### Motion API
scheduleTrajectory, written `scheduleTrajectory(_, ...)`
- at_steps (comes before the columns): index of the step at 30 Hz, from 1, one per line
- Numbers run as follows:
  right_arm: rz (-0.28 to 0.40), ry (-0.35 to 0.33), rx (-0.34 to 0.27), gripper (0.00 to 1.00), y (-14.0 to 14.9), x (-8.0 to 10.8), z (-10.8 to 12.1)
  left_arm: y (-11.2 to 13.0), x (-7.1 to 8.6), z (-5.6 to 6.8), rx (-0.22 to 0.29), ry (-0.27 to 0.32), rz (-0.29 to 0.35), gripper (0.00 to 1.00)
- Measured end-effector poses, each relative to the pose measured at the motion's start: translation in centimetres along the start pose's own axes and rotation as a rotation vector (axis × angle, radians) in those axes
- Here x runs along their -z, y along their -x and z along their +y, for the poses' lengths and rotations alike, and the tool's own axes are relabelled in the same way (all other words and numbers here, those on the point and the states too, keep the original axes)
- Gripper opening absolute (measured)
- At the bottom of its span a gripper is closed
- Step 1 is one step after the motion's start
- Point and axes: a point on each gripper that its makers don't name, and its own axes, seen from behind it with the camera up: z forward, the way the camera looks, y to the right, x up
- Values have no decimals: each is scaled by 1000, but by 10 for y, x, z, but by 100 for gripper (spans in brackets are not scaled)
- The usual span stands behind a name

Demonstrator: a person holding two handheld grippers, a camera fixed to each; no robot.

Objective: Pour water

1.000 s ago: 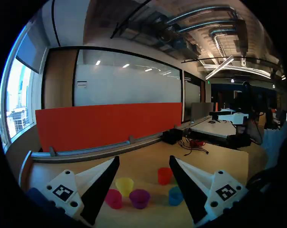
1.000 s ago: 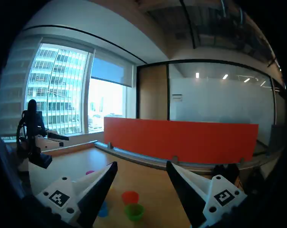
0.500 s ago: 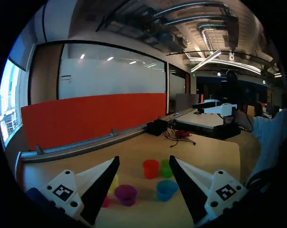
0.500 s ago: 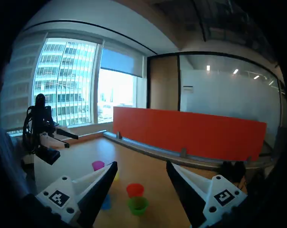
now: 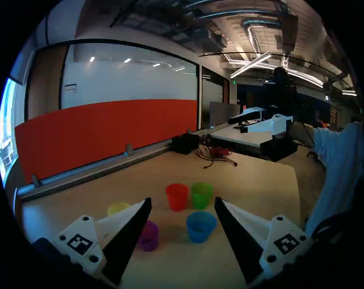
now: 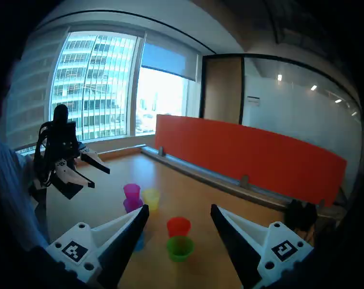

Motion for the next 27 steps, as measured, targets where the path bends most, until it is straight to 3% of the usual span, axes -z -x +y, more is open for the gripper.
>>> scheduleTrajectory(8,-48,-20,-10,100,21,-8,-1,31,-14,13,-28,37,-61,98)
scheduleTrajectory(18,-107,-48,-24,100,47,-18,-3,63,-29,26,-8,88,-121,98)
scheduleTrajectory(27,-154,-56,-32,100,71,-24,-1,97,-45,36,-24,114,-190,97)
